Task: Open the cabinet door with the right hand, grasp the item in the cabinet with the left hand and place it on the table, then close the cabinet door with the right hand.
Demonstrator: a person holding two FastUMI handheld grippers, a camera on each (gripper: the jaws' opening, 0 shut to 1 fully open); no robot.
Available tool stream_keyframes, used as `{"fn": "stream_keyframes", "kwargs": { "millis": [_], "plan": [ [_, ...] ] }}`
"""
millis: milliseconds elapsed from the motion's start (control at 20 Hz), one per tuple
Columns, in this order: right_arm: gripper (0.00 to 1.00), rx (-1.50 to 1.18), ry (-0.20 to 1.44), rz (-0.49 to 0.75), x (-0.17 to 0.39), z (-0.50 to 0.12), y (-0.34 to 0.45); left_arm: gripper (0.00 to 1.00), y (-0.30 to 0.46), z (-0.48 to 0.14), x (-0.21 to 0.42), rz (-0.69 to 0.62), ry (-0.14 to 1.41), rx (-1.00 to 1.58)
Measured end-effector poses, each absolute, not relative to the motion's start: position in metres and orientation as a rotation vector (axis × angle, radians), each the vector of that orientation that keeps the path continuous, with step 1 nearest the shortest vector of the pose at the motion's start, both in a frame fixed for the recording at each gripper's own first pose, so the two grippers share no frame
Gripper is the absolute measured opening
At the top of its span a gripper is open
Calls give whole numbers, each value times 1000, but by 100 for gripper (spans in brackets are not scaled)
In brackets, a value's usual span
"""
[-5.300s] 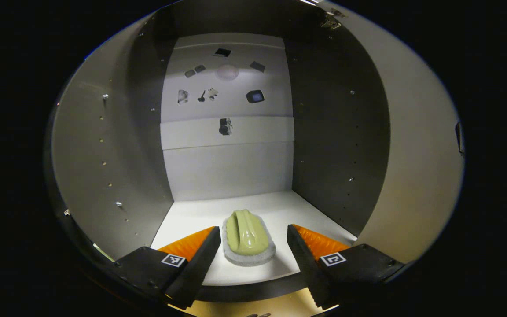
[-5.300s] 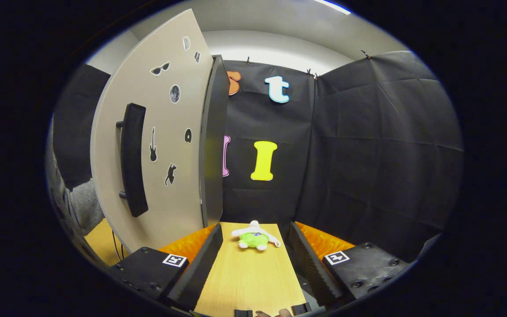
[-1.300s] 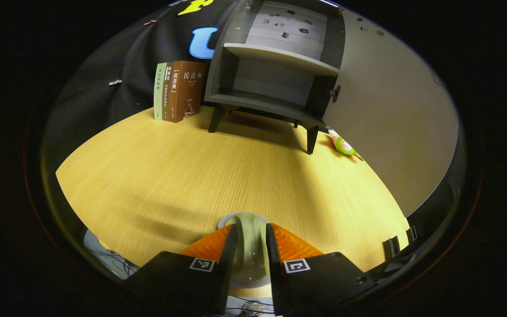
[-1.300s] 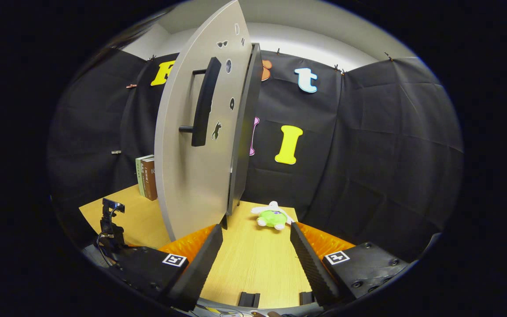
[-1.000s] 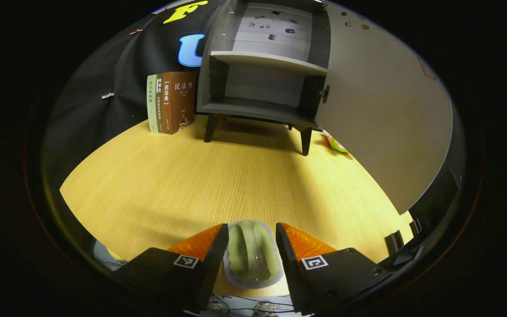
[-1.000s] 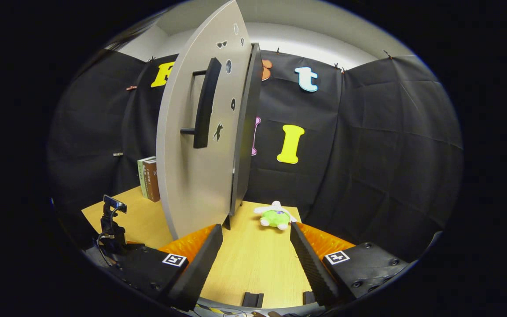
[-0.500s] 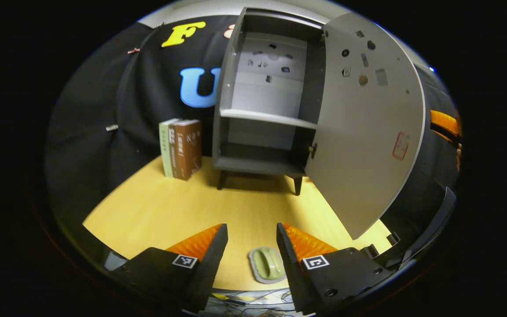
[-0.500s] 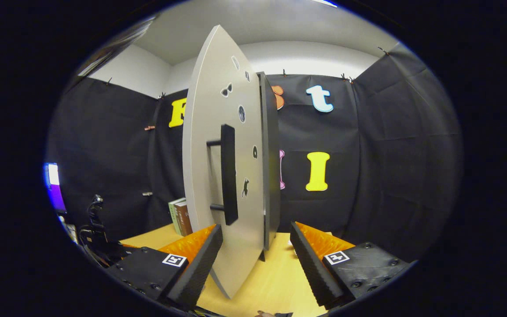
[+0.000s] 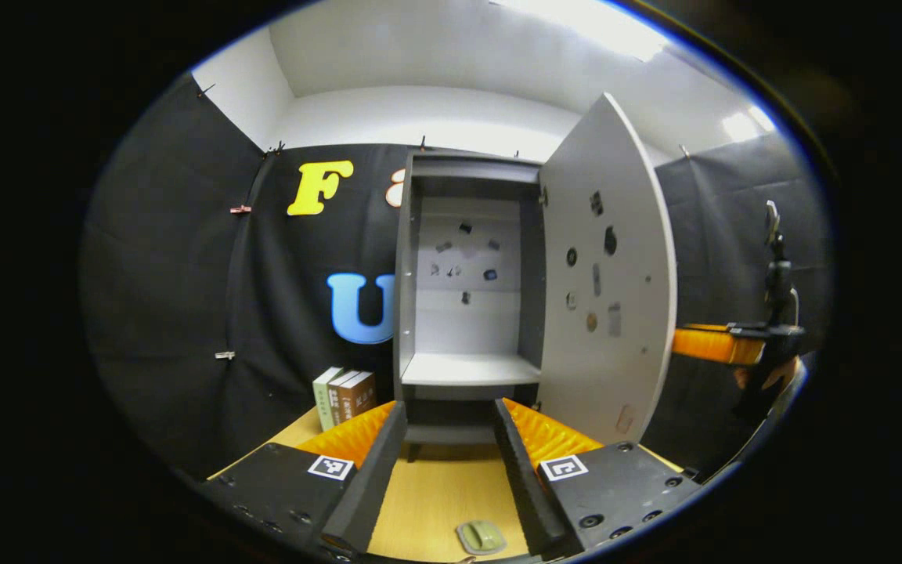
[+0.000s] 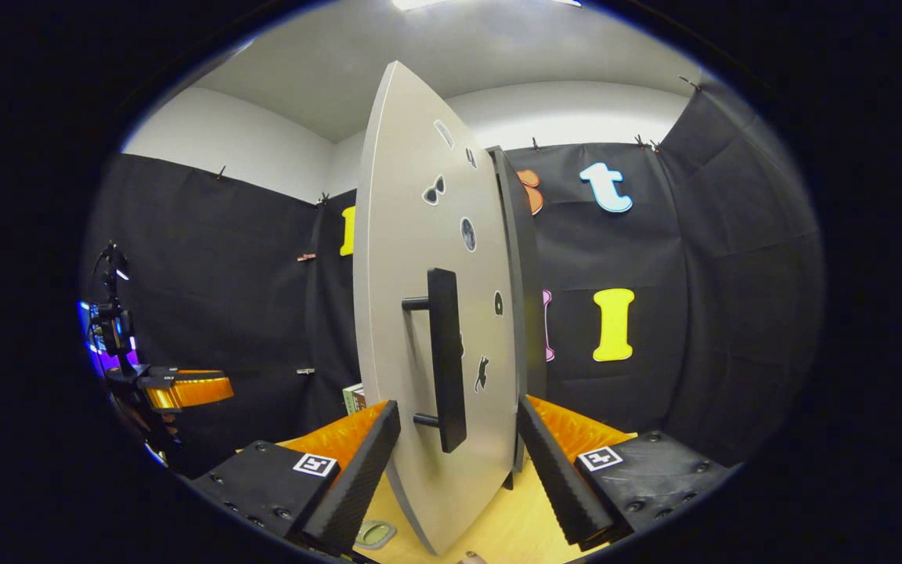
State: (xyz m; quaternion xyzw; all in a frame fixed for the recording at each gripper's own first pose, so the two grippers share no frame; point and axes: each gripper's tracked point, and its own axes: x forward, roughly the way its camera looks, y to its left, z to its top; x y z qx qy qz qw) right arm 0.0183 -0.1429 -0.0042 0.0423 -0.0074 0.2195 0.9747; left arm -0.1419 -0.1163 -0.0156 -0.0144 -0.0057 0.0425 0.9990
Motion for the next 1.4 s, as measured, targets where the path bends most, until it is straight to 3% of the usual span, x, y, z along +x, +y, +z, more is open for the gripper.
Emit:
{"fn": "stream_keyframes", "kwargs": {
  "millis": [50,200,300,400,600,850,950,1200,1250,1350,1400],
  "plan": [
    [96,78,-15,446,18,-5,-140,68,-116,-14,-143,73,-11,-23],
    [97,51,-19,443,19,-5,-126,72,-103,-16,-135,51,10,37],
    [97,48,-18,434,16,-6,-105,69,-100,-18,-122,-3,3,25],
    [97,41,-33,397,19,-6,-85,73,-87,-19,-113,-53,0,12],
    [97,33,-48,300,35,-14,-36,69,-48,-11,-93,-160,-10,11],
    [97,81,-25,262,69,-29,33,73,4,-14,-87,-203,3,13],
    [100,98,3,274,72,-37,53,69,18,-17,-82,-207,12,8],
    [99,5,18,241,64,-29,48,73,29,-27,-55,-201,34,-16],
    [99,-51,-16,196,64,-21,34,69,28,-29,-49,-194,46,-38],
    [97,-173,-75,78,65,-1,-3,73,22,-27,-39,-177,43,-62],
    [97,-203,-75,59,65,2,-10,69,21,-22,-35,-158,25,-62]
  ]
}}
